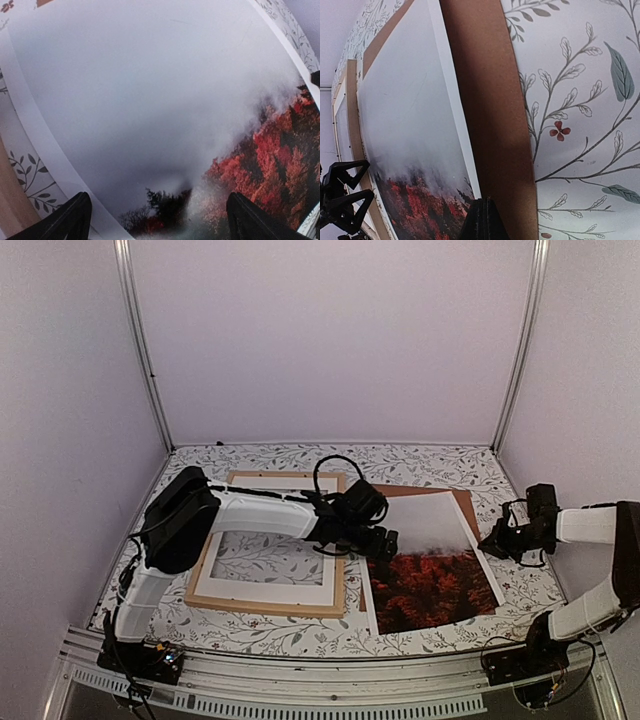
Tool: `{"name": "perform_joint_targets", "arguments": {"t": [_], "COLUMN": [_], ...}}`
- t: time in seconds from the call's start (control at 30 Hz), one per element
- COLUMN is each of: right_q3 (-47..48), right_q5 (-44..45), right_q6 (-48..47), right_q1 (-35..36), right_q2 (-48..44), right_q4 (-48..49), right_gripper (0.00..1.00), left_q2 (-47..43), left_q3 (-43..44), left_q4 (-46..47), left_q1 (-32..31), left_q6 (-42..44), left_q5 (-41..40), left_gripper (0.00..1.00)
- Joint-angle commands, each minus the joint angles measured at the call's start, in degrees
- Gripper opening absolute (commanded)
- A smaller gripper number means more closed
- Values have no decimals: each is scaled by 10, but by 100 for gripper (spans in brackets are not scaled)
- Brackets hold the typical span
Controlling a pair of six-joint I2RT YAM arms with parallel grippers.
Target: Put the photo into the frame
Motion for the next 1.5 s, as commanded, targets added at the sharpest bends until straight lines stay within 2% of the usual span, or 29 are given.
{"name": "perform_joint_targets", "arguments": {"t": [0.0, 0.27, 0.43, 0.83, 1.07, 1.47], "right_q3": [37, 92, 95, 74, 62, 46], "right_q5": [-16, -27, 2, 89, 88, 100], "right_q6": [-7, 8, 30, 3, -7, -12], "right_q1": [3, 3, 3, -28, -31, -37], "right_q2": [-43, -84, -68, -1, 30, 58], "right_q4": [-30, -63, -47, -22, -8, 12], "right_gripper": [0, 0, 0, 0, 0, 1], "left_q2": [-33, -81, -81, -39, -4, 48], "left_q3": [-33, -64, -71, -32, 6, 50], "left_q4": [-12, 18, 24, 23, 22, 2], "left_q1": [13, 13, 14, 3, -11, -28], "left_q6": [-4, -3, -4, 4, 2, -3], "left_q5": [-6, -1, 9, 37, 67, 70], "left_gripper": [97, 100, 100, 100, 100, 96]}}
